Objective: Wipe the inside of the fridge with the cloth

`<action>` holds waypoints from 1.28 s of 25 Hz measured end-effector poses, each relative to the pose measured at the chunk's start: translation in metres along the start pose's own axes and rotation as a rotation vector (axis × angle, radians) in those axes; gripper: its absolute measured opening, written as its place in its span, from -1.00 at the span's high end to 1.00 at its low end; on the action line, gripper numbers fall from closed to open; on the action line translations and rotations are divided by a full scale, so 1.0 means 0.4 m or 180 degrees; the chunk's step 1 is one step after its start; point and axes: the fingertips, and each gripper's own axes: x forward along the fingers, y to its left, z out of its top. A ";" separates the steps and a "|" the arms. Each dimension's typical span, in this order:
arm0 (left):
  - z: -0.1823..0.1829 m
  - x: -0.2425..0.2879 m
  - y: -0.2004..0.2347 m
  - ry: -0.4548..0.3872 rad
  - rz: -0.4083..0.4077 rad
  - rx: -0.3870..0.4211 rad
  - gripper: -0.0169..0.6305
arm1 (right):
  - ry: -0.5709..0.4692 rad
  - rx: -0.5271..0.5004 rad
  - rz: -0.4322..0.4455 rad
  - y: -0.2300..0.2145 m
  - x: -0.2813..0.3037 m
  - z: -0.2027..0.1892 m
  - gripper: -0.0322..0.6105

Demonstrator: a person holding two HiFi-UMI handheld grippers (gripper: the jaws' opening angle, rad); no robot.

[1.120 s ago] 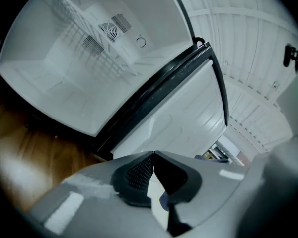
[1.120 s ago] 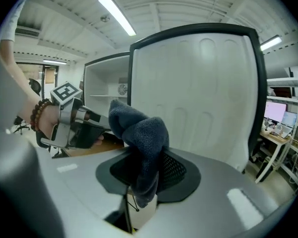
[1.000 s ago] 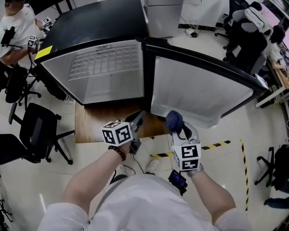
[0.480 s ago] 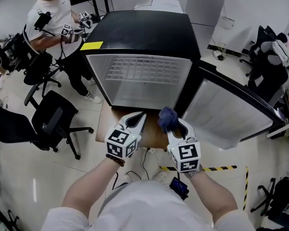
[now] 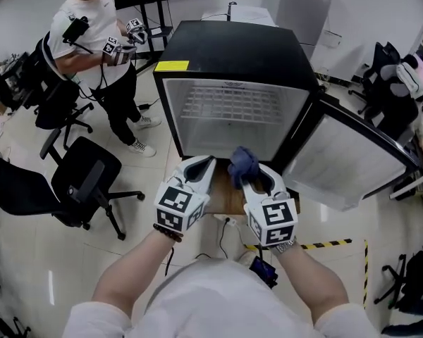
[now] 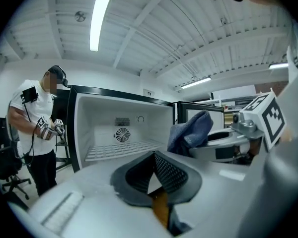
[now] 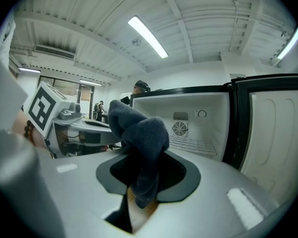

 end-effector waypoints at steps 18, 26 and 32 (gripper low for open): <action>-0.003 -0.143 -0.019 -0.0099 -0.0229 0.0215 0.93 | -0.0048 0.0055 -0.0265 0.112 -0.062 0.014 0.58; 0.006 -0.147 -0.045 -0.0148 -0.0282 0.0231 0.93 | -0.0068 0.0009 -0.0305 0.114 -0.090 0.024 0.58; 0.007 -0.147 -0.055 -0.0145 -0.0278 0.0241 0.93 | -0.0079 -0.0009 -0.0309 0.111 -0.103 0.030 0.58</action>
